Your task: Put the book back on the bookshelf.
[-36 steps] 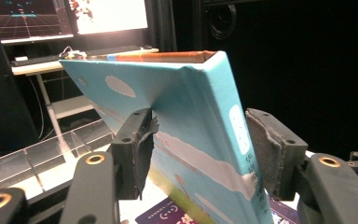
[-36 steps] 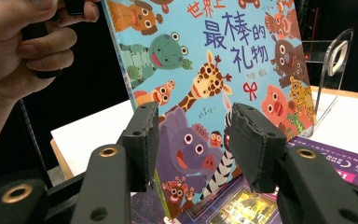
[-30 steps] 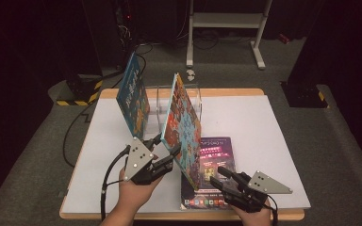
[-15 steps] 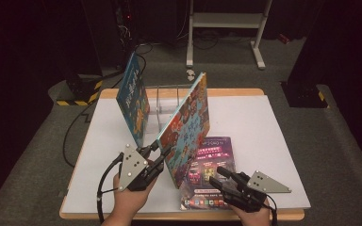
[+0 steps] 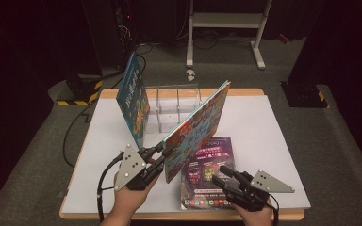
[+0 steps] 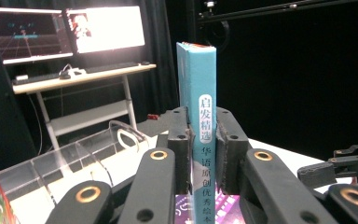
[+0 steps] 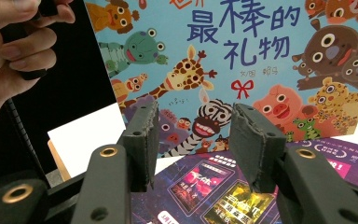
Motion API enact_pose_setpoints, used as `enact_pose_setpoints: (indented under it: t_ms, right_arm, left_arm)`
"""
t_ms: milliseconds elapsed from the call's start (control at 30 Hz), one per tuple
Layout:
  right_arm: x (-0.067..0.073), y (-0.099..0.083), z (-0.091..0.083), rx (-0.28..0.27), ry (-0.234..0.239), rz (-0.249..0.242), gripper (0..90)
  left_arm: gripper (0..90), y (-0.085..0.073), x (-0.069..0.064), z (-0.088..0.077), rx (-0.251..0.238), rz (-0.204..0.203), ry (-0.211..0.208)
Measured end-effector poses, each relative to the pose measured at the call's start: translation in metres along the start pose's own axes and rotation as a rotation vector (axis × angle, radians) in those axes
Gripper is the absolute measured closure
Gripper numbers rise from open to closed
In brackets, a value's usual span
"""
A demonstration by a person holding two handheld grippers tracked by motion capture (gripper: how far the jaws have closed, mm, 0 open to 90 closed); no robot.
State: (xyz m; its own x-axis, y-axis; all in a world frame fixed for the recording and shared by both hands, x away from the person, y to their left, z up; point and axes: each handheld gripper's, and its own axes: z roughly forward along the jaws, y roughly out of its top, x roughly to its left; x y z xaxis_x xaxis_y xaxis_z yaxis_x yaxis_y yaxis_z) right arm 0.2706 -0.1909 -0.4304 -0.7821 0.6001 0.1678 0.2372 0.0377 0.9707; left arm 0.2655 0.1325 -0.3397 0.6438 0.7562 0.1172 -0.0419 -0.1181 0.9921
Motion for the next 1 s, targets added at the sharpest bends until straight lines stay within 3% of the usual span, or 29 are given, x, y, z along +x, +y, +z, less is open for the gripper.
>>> enact_pose_setpoints:
  t_ms: [133, 267, 567, 767, 1000]
  right_arm:
    - [0.000, 0.000, 0.000, 0.001, -0.001, -0.002, 52.2]
    - [0.000, -0.001, 0.000, 0.000, 0.000, 0.002, 52.2]
    - [0.000, -0.002, 0.000, 0.004, -0.001, 0.005, 52.2]
    - [0.000, -0.003, 0.001, 0.008, 0.002, 0.003, 52.2]
    - [0.001, -0.004, 0.000, 0.008, 0.008, 0.001, 52.1]
  left_arm:
    - [78.2, 0.002, 0.000, 0.002, 0.003, 0.013, 0.000]
    - [79.4, 0.001, 0.000, 0.000, 0.004, -0.004, 0.001]
    - [78.6, -0.003, -0.002, -0.003, -0.006, 0.020, -0.043]
    - [78.3, 0.007, 0.001, 0.008, 0.009, 0.027, -0.009]
    - [78.8, 0.010, 0.004, 0.010, 0.020, 0.015, -0.021]
